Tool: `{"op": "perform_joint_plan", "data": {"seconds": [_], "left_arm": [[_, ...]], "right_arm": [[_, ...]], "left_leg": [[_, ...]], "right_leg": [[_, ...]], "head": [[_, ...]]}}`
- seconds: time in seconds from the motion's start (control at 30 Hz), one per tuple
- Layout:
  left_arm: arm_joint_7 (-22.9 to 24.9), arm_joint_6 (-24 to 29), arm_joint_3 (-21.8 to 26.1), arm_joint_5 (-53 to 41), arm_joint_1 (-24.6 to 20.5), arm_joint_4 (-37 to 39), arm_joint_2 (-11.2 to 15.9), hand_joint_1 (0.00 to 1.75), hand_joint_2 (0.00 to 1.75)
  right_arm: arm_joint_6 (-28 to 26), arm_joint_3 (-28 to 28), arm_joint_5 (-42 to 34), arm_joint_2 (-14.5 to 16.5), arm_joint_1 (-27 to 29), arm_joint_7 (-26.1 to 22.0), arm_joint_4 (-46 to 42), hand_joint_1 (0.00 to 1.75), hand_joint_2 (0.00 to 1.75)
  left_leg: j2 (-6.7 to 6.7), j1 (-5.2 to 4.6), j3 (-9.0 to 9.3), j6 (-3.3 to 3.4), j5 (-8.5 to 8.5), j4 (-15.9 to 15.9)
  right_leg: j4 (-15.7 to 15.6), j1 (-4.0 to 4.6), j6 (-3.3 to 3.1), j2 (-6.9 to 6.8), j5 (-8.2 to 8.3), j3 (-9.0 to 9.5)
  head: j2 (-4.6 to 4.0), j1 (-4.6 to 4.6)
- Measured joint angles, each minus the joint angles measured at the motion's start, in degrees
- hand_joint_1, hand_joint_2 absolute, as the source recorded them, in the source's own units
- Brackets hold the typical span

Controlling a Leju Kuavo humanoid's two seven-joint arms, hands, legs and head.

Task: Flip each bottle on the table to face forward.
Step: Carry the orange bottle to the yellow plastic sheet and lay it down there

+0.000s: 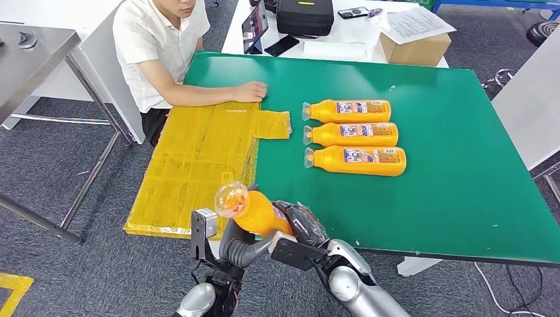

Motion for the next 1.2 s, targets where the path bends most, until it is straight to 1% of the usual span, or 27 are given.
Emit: {"op": "perform_joint_plan", "data": {"seconds": [0.17, 0.2, 0.23, 0.27, 0.3, 0.33, 0.37, 0.4, 0.43, 0.63, 0.77, 0.87, 1.0, 1.07, 1.2], "left_arm": [[-1.05, 1.48, 0.14, 0.51, -0.88, 1.41, -0.40, 0.00, 1.75], [-1.35, 1.87, 0.14, 0.46, -1.09, 1.74, -0.54, 0.36, 1.75], [-1.62, 2.13, 0.17, 0.52, -1.25, 2.03, -0.70, 0.79, 1.75], [-1.83, 2.19, 0.23, 0.69, -1.35, 2.24, -0.89, 1.23, 1.75], [-1.99, 2.13, 0.33, 0.92, -1.38, 2.34, -1.08, 1.67, 1.75], [-2.17, 1.97, 0.45, 1.22, -1.38, 2.38, -1.23, 1.75, 1.75], [-2.33, 1.77, 0.59, 1.51, -1.38, 2.35, -1.34, 1.75, 1.75], [-2.48, 1.56, 0.76, 1.78, -1.37, 2.25, -1.40, 1.75, 1.75], [-2.63, 1.38, 0.98, 2.02, -1.37, 2.07, -1.43, 1.75, 1.75], [-3.91, 1.68, 2.70, 1.95, -1.05, -0.02, -1.46, 1.75, 1.75], [-4.13, 1.98, 3.52, 1.81, -0.83, -0.72, -1.46, 1.75, 1.75], [-5.06, 3.70, 3.90, 1.01, -0.61, -1.08, -1.54, 1.75, 1.75], [-8.08, 11.08, 4.34, -1.95, -0.63, -1.62, -2.10, 1.75, 1.75], [-8.80, 13.89, 4.94, -2.63, -1.00, -1.74, -2.28, 1.75, 1.75], [-9.14, 15.57, 5.55, -3.20, -1.34, -1.72, -2.45, 1.75, 1.75]], "right_arm": [[-0.10, 1.38, 0.07, 0.05, -0.93, 0.90, 0.29, 1.75, 1.75], [-0.16, 1.66, 0.15, 0.05, -1.19, 1.19, 0.35, 1.72, 1.75], [-0.25, 1.95, 0.23, 0.04, -1.45, 1.46, 0.40, 1.65, 1.75], [-0.34, 2.22, 0.28, 0.04, -1.70, 1.68, 0.45, 1.32, 1.75], [-0.41, 2.44, 0.29, 0.03, -1.94, 1.82, 0.51, 0.93, 1.75], [-0.50, 2.63, 0.26, 0.03, -2.16, 1.91, 0.57, 0.51, 1.75], [-0.57, 2.81, 0.21, 0.03, -2.35, 1.95, 0.62, 0.15, 1.75], [-0.66, 3.02, 0.16, 0.03, -2.50, 1.96, 0.66, 0.04, 1.75], [-0.76, 3.24, 0.08, 0.03, -2.60, 1.96, 0.67, 0.00, 1.75], [-2.02, 4.23, -0.63, 0.38, -2.60, 1.66, 0.61, 0.00, 1.75], [-2.29, 4.55, -0.80, 0.62, -2.59, 1.32, 0.56, 0.00, 0.00], [-3.49, 4.63, -0.57, 0.87, -2.37, 0.94, 0.46, 0.00, 0.00], [-9.29, 4.62, 2.08, 1.33, -0.60, 0.05, -0.31, 0.00, 0.00], [-12.03, 4.60, 3.48, 1.46, 0.71, -0.42, -0.75, 0.00, 0.00], [-14.15, 4.51, 4.72, 1.63, 2.08, -0.83, -1.26, 0.00, 0.00]], "left_leg": [[0.01, -0.01, 0.00, 0.00, 0.00, 0.00], [0.01, -0.01, 0.00, 0.00, 0.00, 0.00], [0.01, -0.01, 0.00, 0.00, 0.00, 0.00], [0.01, -0.01, 0.00, 0.00, 0.00, 0.00], [0.01, -0.01, -0.01, 0.00, 0.00, 0.00], [0.01, -0.01, -0.01, 0.00, 0.00, 0.00], [0.01, -0.01, -0.01, 0.00, 0.00, 0.00], [0.01, 0.00, -0.01, 0.00, 0.00, 0.00], [0.01, 0.00, -0.01, 0.00, 0.00, 0.00], [0.01, 0.01, -0.01, 0.00, 0.00, 0.00], [0.02, 0.00, -0.01, 0.00, 0.00, 0.00], [0.01, 0.00, 0.00, 0.00, 0.00, 0.00], [0.00, 0.00, -0.02, 0.00, 0.00, 0.00], [0.00, 0.01, -0.03, 0.00, 0.00, 0.00], [0.02, 0.01, -0.03, 0.00, 0.00, 0.00]], "right_leg": [[0.00, 0.00, 0.00, 0.00, 0.00, -0.01], [0.00, 0.00, 0.00, 0.00, 0.00, -0.01], [0.00, 0.00, 0.00, 0.00, 0.00, -0.01], [0.00, 0.00, 0.00, 0.00, 0.00, -0.01], [0.00, 0.00, 0.00, 0.00, 0.00, -0.01], [0.00, 0.00, 0.00, 0.00, 0.00, -0.01], [0.00, 0.00, 0.00, 0.00, 0.00, -0.01], [0.00, 0.00, 0.00, 0.00, 0.00, -0.01], [0.00, 0.00, 0.00, 0.00, 0.00, -0.02], [0.00, 0.01, 0.00, 0.00, 0.00, -0.03], [0.00, 0.00, 0.00, 0.01, 0.00, -0.03], [0.00, 0.00, 0.00, 0.00, 0.00, -0.03], [0.00, 0.00, 0.00, 0.00, 0.00, -0.04], [0.00, 0.01, 0.00, 0.00, -0.01, -0.04], [0.00, 0.01, -0.01, 0.01, -0.01, -0.07]], "head": [[0.00, 0.00], [0.00, -0.01], [0.00, -0.01], [0.00, -0.01], [0.00, -0.01], [0.00, -0.01], [0.00, -0.01], [0.00, -0.01], [0.00, 0.00], [0.00, -0.01], [0.00, 0.00], [0.00, 0.00], [0.00, 0.00], [0.00, -0.01], [0.00, 0.00]]}}
